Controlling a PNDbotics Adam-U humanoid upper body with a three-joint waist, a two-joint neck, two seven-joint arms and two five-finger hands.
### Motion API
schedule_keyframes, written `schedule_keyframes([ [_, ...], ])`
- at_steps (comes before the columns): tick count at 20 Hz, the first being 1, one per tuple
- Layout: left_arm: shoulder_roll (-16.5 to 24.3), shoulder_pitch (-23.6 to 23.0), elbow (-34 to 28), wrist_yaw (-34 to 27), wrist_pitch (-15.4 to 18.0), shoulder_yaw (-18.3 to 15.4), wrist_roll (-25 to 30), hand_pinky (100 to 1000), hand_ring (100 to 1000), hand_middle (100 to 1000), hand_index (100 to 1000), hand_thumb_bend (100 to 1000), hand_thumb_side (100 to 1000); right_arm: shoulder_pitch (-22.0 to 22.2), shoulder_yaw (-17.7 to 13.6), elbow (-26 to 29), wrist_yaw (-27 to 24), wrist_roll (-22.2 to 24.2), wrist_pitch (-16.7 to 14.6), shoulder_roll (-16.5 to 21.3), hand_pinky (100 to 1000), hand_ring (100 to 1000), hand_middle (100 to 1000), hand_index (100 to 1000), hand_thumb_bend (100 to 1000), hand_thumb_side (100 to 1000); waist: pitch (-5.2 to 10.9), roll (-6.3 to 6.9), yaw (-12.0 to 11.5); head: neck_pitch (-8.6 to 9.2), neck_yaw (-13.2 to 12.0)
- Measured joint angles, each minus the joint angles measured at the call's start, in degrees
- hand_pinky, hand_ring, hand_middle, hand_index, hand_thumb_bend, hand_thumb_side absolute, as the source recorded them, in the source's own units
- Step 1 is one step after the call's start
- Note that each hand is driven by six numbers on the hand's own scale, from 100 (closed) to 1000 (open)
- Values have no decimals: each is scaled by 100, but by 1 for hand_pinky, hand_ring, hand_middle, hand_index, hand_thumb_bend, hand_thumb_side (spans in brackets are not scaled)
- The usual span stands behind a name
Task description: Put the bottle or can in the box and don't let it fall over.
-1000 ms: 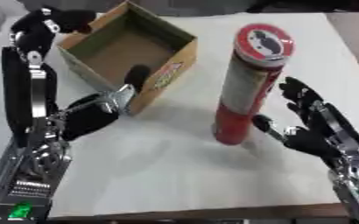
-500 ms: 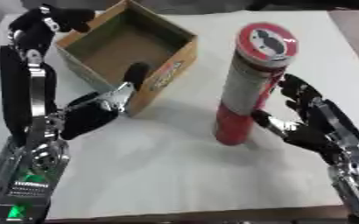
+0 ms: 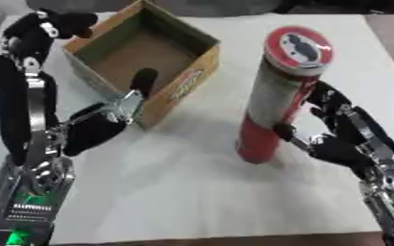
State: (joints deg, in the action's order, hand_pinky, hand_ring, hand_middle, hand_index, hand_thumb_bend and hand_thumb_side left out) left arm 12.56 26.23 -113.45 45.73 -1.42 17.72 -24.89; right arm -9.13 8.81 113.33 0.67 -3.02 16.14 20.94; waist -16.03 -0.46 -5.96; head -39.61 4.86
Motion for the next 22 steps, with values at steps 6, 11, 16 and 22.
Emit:
schedule_keyframes([
  [6, 0, 3, 0, 62, -13, -57, 10, 628, 618, 504, 688, 537, 472, -109, -14, 0, -28, 51, 58, 0, 1000, 1000, 934, 1000, 615, 401, -35, -6, -28, 51, 5],
  [11, -1, 11, 0, 82, -17, -102, 5, 627, 615, 500, 687, 542, 472, -196, -29, 0, -85, 118, 61, 1, 1000, 1000, 935, 1000, 591, 384, -85, -37, -79, 96, 22],
  [16, -1, 11, 0, 123, 20, -102, -23, 625, 611, 496, 686, 547, 461, -194, -29, 0, -96, 254, -35, 1, 1000, 1000, 936, 1000, 554, 383, -112, -48, -80, 96, 22],
  [22, -1, 10, 0, 128, 86, -102, -84, 624, 609, 494, 685, 550, 457, -194, -28, 0, -96, 437, -184, 1, 1000, 1000, 937, 1000, 524, 358, -125, -69, -86, 96, 22],
])
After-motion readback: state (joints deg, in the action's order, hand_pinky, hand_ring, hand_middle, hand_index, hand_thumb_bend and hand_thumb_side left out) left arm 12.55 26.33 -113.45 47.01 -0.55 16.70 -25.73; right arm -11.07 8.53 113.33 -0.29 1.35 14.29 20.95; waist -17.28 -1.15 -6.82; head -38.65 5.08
